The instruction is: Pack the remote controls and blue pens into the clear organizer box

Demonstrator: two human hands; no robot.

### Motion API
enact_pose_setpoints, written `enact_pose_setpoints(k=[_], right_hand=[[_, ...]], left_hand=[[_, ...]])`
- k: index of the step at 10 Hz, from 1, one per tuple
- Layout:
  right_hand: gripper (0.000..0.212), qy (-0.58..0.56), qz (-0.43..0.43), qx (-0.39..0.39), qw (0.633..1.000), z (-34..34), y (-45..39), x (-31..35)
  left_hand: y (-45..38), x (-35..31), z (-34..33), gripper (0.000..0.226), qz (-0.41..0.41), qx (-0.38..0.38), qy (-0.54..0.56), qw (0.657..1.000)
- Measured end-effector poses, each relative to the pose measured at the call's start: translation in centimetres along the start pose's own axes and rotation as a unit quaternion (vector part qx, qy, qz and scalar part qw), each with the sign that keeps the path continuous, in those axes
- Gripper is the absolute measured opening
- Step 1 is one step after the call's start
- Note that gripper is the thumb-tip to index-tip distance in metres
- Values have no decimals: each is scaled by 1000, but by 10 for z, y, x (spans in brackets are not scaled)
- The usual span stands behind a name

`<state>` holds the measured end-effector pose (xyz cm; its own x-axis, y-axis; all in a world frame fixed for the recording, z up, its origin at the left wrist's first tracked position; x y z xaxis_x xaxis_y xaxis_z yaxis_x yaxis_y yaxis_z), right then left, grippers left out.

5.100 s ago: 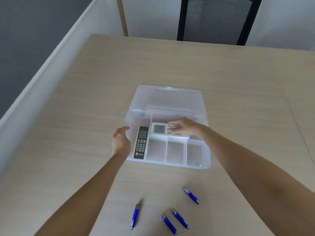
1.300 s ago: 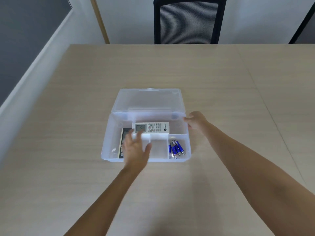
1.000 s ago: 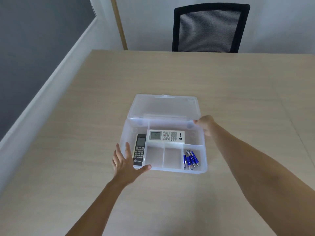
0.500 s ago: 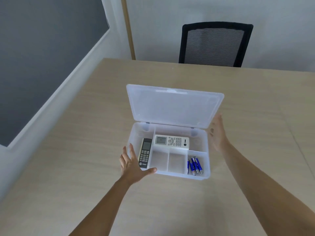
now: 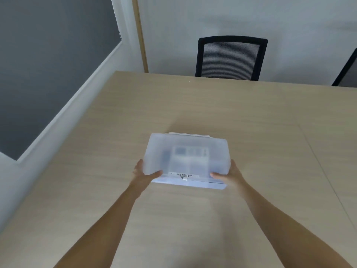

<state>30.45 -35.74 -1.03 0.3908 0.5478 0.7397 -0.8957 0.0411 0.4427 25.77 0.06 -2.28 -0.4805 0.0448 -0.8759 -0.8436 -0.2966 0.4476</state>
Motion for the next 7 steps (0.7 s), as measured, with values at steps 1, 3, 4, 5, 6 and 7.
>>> enact_pose_setpoints(k=[1, 3, 4, 5, 6, 7], right_hand=[[95, 35, -30, -16, 999, -7, 9, -13], [89, 48, -21, -41, 998, -7, 9, -14], [95, 62, -31, -49, 996, -8, 10, -16], [101, 94, -41, -44, 994, -10, 9, -16], [111, 183, -25, -42, 982, -14, 25, 2], [99, 141, 43, -100, 984, 1, 52, 43]], left_hand=[[1, -4, -4, 87, -45, -21, -113, 992], [-7, -5, -7, 87, -69, -41, -160, 984], [-10, -4, -7, 88, -65, -49, -172, 982], [-9, 1, -8, 91, -51, -44, -230, 971], [8, -10, -3, 110, -64, -71, -271, 958], [46, -9, 8, 104, -131, -104, -159, 973]])
Point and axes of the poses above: each hand's wrist, its own y-axis away from the middle knuckle, its own z-axis out of the back of the hand, x = y × z, the point moved 10 cm from there along -y, towards the middle knuckle, and after that the axes turned 9 degrees about y, right-handed, at the moved point
